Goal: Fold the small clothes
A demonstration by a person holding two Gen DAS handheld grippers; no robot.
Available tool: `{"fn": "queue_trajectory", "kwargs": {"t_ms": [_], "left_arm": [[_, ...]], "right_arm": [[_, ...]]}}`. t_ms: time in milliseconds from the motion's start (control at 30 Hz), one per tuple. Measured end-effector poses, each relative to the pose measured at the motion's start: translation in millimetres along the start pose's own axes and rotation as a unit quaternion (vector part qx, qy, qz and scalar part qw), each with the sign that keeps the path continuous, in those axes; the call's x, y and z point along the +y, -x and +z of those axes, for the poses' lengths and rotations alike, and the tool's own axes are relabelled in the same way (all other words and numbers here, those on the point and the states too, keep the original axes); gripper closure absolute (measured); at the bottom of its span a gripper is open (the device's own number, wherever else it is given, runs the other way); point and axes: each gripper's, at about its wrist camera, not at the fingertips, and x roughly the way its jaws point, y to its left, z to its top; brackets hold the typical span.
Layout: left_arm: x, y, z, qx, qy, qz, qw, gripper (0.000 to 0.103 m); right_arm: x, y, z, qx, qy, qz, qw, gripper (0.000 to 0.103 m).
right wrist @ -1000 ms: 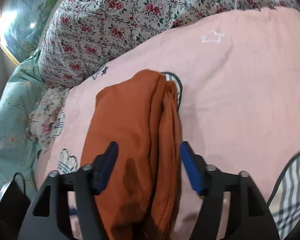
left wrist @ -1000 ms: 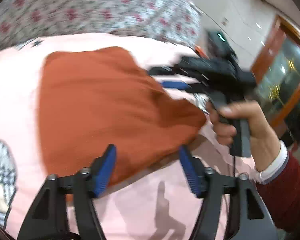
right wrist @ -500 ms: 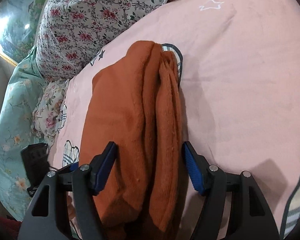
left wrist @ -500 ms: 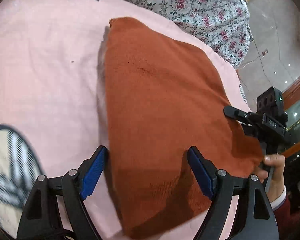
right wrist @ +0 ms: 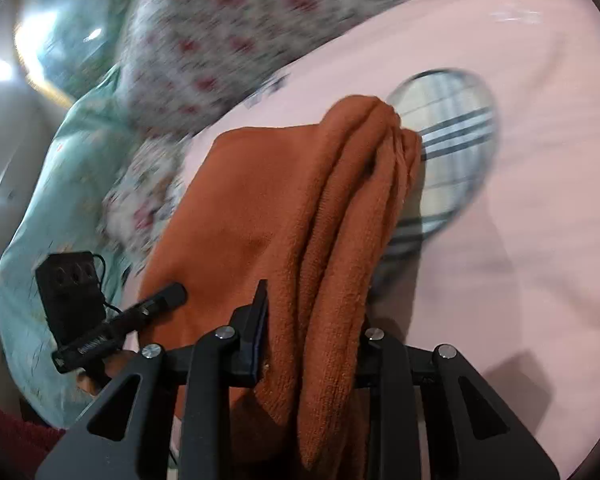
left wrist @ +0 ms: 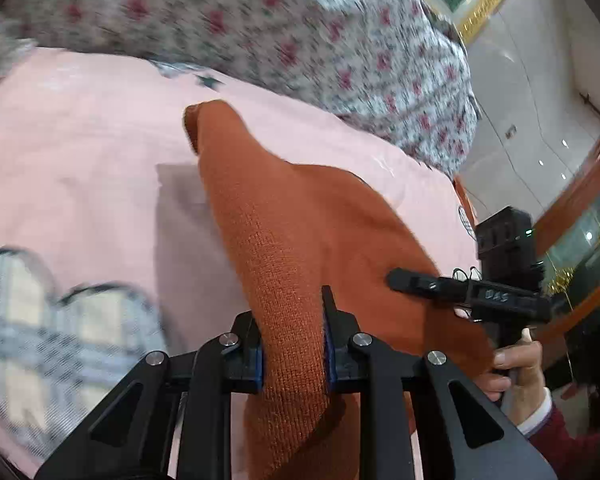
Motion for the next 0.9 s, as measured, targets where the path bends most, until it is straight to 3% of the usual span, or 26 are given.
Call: {"fn": "queue_trajectory", "kwargs": {"t_ms": [133,267,400,500,600,667,800,900], "left_arm": [[24,53,-24,-0.017,0.006,0.043,0.9989,0.083],[54,81,-48,-0.02,0.03,0.063,0.9974,0.082],[89,77,-79,0.005,0.06,0.067,0.9959,0.081],[101,74,-89,0.013,0.064,0.059,0.9961,0.071],[112,78,-87,0.02,0.078,0.051,0.9954,0.06],[124,86,-80,0.013,0.087,0.051,0.9948,0.055],[154,88,-49,-0.004,0.125,0.029,0.9917,0.05],[179,63,-14,0.005,0.151,0.028,0.9881,0.05]], "right_arm": [[42,-41,-28,0.029,0.027,0.048,0.998,0.074],[67,-66,-49,0.049,0.04,0.066,0.996,0.074],[69,-83,-63,0.069,0.038,0.037,0.996,0.074],[59,-84,-67,0.075,0.027,0.025,0.996,0.073],[62,-85,-66,0.079,0.03,0.012,0.996,0.063],[70,-82,-64,0.083,0.045,-0.017,0.995,0.05],[76,-63,-56,0.048,0.057,-0.053,0.996,0.047],[74,-54,-49,0.021,0.043,-0.054,0.997,0.047]]}}
